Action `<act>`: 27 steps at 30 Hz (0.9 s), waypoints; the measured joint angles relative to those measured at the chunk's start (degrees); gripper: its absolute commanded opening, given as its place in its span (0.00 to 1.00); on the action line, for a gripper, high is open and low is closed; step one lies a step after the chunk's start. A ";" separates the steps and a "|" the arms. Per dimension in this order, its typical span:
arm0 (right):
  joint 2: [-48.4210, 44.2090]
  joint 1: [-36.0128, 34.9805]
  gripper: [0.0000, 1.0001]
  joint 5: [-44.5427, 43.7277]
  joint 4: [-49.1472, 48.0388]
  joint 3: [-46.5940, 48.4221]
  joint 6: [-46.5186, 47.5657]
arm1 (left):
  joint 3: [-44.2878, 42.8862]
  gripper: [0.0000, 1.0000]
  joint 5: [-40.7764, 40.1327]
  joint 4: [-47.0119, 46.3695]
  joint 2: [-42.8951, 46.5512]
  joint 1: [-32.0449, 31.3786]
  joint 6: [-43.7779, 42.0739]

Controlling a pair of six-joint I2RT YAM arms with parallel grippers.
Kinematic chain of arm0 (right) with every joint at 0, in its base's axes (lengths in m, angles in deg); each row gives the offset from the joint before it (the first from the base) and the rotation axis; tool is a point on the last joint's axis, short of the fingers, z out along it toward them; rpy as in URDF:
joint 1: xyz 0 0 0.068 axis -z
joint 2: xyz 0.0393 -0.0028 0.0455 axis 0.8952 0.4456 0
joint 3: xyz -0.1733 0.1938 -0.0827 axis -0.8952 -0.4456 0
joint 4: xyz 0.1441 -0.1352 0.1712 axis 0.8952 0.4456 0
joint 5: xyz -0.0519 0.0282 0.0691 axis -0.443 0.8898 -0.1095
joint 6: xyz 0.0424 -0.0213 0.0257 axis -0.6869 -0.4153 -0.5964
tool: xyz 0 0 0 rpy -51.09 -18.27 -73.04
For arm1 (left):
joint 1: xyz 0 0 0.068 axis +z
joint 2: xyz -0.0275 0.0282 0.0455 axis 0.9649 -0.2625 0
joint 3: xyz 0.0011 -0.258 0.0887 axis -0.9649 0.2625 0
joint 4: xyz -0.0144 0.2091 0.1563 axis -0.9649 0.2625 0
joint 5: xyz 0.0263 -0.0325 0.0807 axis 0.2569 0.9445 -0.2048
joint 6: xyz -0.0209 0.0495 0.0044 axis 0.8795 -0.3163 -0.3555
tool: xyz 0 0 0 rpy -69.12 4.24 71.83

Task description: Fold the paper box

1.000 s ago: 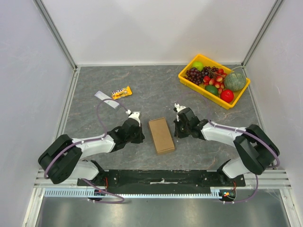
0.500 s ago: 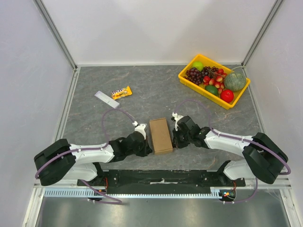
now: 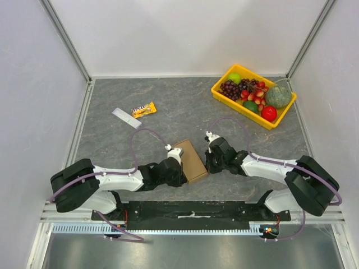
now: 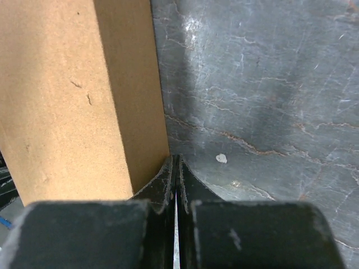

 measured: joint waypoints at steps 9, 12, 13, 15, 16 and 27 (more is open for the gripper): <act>6.95 -0.11 0.05 -4.44 -0.57 6.78 1.42 | -5.49 0.16 -1.14 6.43 -2.38 9.42 -4.22; 7.87 -0.94 0.24 -6.73 -0.11 9.07 1.68 | -6.97 0.44 -2.95 8.61 -2.34 12.24 -6.21; 7.61 -1.14 0.30 -8.15 0.37 9.57 1.92 | -7.02 0.55 -3.74 9.42 -1.73 12.48 -6.60; 6.16 -1.11 0.43 -12.41 1.73 9.88 2.56 | -6.67 0.79 -4.39 11.17 0.59 12.48 -7.21; 5.20 -1.03 0.48 -14.23 2.60 9.88 2.49 | -6.16 0.85 -4.76 11.76 2.54 12.48 -7.17; -9.29 3.32 0.98 -33.75 7.61 9.79 5.64 | -3.89 0.96 -12.61 22.14 24.04 12.96 -6.97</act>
